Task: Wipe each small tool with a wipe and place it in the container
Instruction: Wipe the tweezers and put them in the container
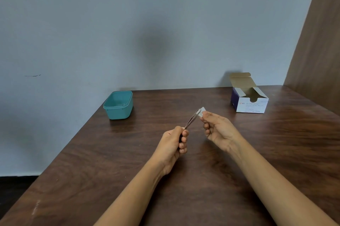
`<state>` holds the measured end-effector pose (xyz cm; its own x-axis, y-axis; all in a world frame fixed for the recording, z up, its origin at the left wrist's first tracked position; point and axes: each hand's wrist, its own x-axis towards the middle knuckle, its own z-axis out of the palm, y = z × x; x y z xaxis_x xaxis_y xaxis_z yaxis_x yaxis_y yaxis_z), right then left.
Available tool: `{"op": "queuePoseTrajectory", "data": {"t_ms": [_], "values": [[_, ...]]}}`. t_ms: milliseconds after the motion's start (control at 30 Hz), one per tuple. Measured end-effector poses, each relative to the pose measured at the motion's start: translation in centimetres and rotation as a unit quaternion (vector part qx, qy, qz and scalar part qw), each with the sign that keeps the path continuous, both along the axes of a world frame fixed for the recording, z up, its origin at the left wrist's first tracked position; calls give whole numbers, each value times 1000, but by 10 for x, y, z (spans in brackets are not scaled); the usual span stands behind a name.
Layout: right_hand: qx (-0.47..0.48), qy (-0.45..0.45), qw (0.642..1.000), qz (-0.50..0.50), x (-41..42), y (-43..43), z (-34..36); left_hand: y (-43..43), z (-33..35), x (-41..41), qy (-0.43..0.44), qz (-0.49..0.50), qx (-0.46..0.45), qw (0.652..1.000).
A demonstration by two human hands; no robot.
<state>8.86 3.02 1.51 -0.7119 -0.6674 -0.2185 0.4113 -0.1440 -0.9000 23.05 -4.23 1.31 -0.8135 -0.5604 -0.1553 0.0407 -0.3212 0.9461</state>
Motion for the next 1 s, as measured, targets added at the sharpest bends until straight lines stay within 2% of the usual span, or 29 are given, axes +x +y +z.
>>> {"op": "queuePoseTrajectory", "data": {"t_ms": [300, 467, 600, 700, 900, 1000], "values": [[-23, -10, 999, 21, -5, 1, -1, 4, 2, 2, -23, -22, -21, 999], [-16, 0, 1000, 0, -3, 2, 1, 5, 0, 1, -46, -39, -83, 995], [10, 76, 996, -54, -2, 2, 1, 8, -4, 1, -52, -39, -173, 983], [23, 116, 990, -81, -1, -1, -2, 9, -7, 0, -51, -29, -204, 977], [-15, 46, 998, -43, 2, -4, -3, 7, -11, -2, -58, -24, -218, 974], [-14, 42, 998, -35, 1, -3, -2, 7, -11, -3, -55, -21, -218, 974]]}}
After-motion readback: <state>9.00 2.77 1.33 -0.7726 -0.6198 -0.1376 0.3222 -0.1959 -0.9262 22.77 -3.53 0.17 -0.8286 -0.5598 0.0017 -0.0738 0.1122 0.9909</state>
